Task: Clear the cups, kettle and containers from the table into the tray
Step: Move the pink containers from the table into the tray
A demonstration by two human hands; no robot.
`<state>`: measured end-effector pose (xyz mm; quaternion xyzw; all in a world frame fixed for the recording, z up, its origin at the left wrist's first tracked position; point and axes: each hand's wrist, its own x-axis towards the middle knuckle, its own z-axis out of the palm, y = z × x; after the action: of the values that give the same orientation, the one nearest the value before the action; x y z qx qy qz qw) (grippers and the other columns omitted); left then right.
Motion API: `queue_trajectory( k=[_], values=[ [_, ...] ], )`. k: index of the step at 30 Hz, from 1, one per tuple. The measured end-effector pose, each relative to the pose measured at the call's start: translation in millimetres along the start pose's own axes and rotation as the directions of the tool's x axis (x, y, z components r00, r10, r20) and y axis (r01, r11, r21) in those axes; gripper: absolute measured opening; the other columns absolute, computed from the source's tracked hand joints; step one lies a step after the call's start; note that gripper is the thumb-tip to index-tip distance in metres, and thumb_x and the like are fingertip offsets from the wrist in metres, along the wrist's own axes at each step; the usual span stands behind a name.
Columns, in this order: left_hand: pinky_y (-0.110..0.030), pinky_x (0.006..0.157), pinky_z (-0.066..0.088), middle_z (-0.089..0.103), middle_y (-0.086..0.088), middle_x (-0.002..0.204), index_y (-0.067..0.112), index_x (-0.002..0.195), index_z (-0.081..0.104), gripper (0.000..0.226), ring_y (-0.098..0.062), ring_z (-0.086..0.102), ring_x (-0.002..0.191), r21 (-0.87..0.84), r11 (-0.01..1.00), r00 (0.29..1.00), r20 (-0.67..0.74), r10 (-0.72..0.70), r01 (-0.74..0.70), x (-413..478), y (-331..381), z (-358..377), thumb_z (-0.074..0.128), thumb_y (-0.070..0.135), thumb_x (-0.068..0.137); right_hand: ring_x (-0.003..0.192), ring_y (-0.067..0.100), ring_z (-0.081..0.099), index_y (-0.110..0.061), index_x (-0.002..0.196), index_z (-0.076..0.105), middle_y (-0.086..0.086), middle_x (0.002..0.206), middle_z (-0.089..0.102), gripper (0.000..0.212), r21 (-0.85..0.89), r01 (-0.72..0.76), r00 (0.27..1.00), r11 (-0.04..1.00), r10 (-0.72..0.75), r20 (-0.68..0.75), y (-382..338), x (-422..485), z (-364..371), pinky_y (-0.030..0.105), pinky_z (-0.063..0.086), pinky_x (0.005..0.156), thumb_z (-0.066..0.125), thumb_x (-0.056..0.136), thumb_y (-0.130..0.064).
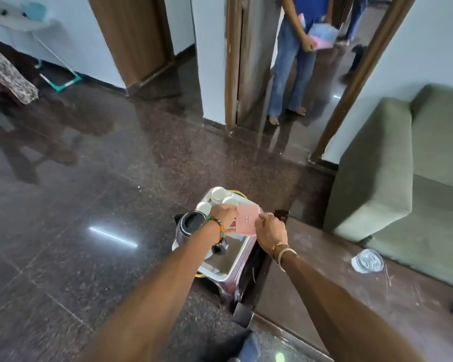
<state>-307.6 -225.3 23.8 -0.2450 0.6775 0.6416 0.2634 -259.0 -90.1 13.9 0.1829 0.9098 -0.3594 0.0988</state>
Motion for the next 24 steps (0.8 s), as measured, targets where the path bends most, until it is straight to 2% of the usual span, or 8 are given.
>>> queue_trajectory(
  k=[3,7,9,11,13,15,20,24],
  values=[
    [-0.027,0.048,0.055,0.068,-0.01,0.111,0.02,0.087,0.065,0.019,-0.026,0.066,0.103,0.033,0.998,0.999,0.021,-0.045,0.044,17.2,-5.4,17.3,0.055,0.004,0.089,0.098,0.038,0.062,-0.012,0.102,0.069,0.014,0.105,0.071,0.028,0.046,-0.097,0.995,0.994,0.096,0.017,20.3,15.8,7.2,0.035,0.048,0.079,0.047,0.089,-0.024],
    [-0.031,0.059,0.052,0.063,-0.007,0.111,0.017,0.111,0.059,0.023,-0.024,0.064,0.102,0.108,0.991,0.996,0.032,-0.082,0.078,38.4,-13.8,37.6,0.053,0.006,0.092,0.1,0.036,0.062,-0.017,0.108,0.071,0.011,0.108,0.071,0.034,0.091,-0.208,0.978,0.974,0.204,0.05,39.0,32.3,13.4,0.034,0.048,0.083,0.046,0.087,-0.023],
    [-0.029,0.057,0.05,0.06,-0.007,0.101,0.017,0.1,0.058,0.017,-0.023,0.063,0.09,0.103,0.992,0.997,0.013,-0.079,0.078,50.4,-16.4,44.0,0.05,0.003,0.094,0.1,0.035,0.063,-0.018,0.109,0.071,0.01,0.109,0.071,0.034,0.12,-0.233,0.972,0.965,0.228,0.053,43.0,41.2,15.3,0.033,0.048,0.082,0.047,0.087,-0.022],
    [-0.028,0.058,0.051,0.055,-0.007,0.088,0.014,0.086,0.055,0.021,-0.022,0.06,0.076,0.071,0.992,0.995,0.012,-0.102,0.101,63.6,-16.6,50.2,0.046,-0.002,0.095,0.101,0.033,0.063,-0.019,0.113,0.071,0.009,0.11,0.071,0.035,0.133,-0.263,0.964,0.956,0.256,0.067,45.5,52.9,18.5,0.033,0.049,0.084,0.047,0.087,-0.02],
    [-0.039,0.077,0.057,0.057,-0.01,0.094,0.007,0.096,0.061,0.017,-0.029,0.062,0.088,0.153,0.985,0.997,-0.002,-0.083,0.082,81.4,-18.5,53.7,0.048,-0.004,0.093,0.103,0.031,0.064,-0.019,0.116,0.069,0.008,0.112,0.071,0.036,0.148,-0.304,0.952,0.941,0.292,0.094,47.3,63.4,22.9,0.033,0.049,0.086,0.047,0.087,-0.018],
    [-0.045,0.091,0.055,0.058,-0.01,0.102,0.009,0.103,0.062,0.018,-0.027,0.06,0.098,0.251,0.966,0.998,-0.043,-0.055,0.064,103.3,-20.6,56.1,0.052,0.0,0.092,0.103,0.03,0.064,-0.019,0.118,0.068,0.008,0.113,0.071,0.038,0.173,-0.345,0.937,0.922,0.327,0.125,48.5,77.0,30.1,0.033,0.05,0.086,0.047,0.087,-0.015],
    [-0.044,0.095,0.053,0.06,-0.013,0.105,0.01,0.098,0.061,0.015,-0.026,0.059,0.098,0.387,0.92,0.998,-0.015,-0.059,0.061,157.2,-28.2,60.3,0.053,0.0,0.089,0.106,0.027,0.064,-0.017,0.121,0.067,0.006,0.117,0.07,0.04,0.204,-0.446,0.894,0.872,0.42,0.156,59.8,113.7,56.0,0.028,0.049,0.085,0.048,0.086,-0.012],
    [-0.039,0.1,0.048,0.063,-0.017,0.124,0.001,0.122,0.062,0.035,-0.032,0.059,0.116,0.577,0.817,0.997,0.048,-0.052,0.015,200.5,-37.4,60.7,0.055,0.001,0.087,0.11,0.029,0.062,-0.016,0.126,0.063,0.008,0.122,0.067,0.044,0.215,-0.505,0.862,0.836,0.479,0.164,71.1,143.7,84.5,0.025,0.046,0.083,0.048,0.085,-0.01]
  ],
)
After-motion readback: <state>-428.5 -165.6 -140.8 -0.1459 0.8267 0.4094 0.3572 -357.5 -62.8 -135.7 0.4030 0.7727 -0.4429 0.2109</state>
